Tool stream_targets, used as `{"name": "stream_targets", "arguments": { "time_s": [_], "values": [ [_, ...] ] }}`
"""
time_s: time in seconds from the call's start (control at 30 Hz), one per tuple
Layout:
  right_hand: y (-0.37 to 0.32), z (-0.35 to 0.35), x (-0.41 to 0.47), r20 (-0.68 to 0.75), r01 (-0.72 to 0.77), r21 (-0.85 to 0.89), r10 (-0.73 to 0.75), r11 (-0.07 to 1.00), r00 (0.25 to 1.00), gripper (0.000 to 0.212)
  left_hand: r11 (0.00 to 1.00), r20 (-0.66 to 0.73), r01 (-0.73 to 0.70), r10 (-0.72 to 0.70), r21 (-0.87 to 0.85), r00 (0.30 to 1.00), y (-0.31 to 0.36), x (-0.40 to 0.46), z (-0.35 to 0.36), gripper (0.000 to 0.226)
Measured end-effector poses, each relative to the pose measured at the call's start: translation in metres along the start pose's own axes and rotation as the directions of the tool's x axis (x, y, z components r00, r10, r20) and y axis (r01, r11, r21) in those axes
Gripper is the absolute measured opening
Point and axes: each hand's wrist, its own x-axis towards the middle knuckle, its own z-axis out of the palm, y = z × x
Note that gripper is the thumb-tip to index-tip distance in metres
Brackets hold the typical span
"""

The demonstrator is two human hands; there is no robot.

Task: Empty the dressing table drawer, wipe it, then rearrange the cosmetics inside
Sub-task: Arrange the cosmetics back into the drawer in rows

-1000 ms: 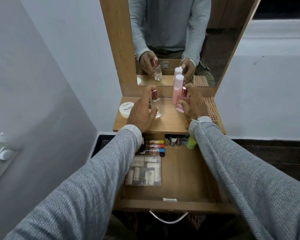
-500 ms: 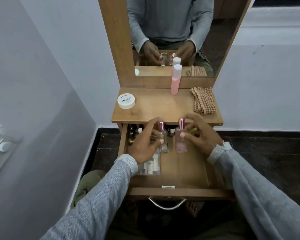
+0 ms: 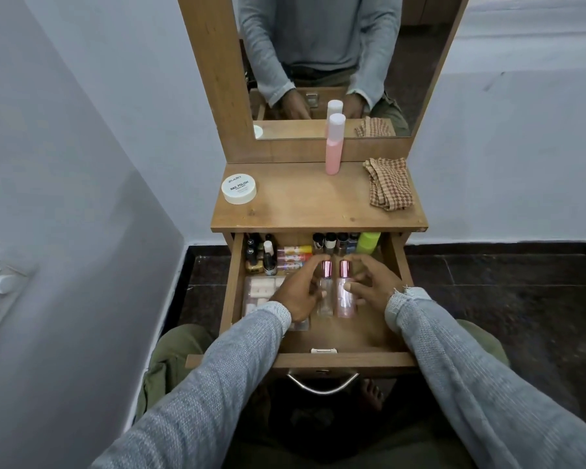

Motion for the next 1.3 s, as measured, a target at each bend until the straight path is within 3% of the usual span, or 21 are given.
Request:
{"name": "stream_targets", "arguments": {
  "time_s": [0.17, 0.37, 0.47, 0.83, 1.03, 1.3],
  "values": [
    [0.003, 0.004, 0.002, -0.016, -0.069, 0.113, 0.071, 0.991, 0.997, 0.046, 0.997, 0.029, 0.069, -0.070, 0.042, 0.997, 0.004, 0.006, 0.006, 0.068],
    [0.008, 0.005, 0.009, 0.012, -0.120, 0.095, 0.120, 0.988, 0.993, 0.049, 0.989, -0.025, 0.115, -0.113, 0.092, 0.993, 0.004, 0.013, 0.014, 0.075],
    [0.009, 0.006, 0.008, 0.021, -0.123, 0.080, 0.122, 0.989, 0.992, 0.047, 0.976, -0.073, 0.139, -0.129, 0.167, 0.989, 0.003, 0.013, 0.017, 0.063],
    [0.005, 0.009, 0.008, 0.037, -0.115, -0.087, 0.119, 0.989, 0.992, 0.031, 0.936, -0.181, 0.228, -0.184, 0.267, 0.966, -0.002, 0.011, 0.028, 0.022],
    [-0.001, 0.014, 0.004, -0.040, -0.084, -0.261, 0.076, 0.962, 0.996, 0.019, 0.906, -0.192, 0.253, -0.197, 0.340, 0.962, -0.003, 0.011, 0.030, 0.024],
    [-0.006, 0.014, 0.006, -0.017, -0.121, -0.372, 0.123, 0.920, 0.992, 0.021, 0.910, -0.170, 0.229, -0.179, 0.346, 0.969, -0.002, 0.008, 0.031, 0.022]
  ]
}}
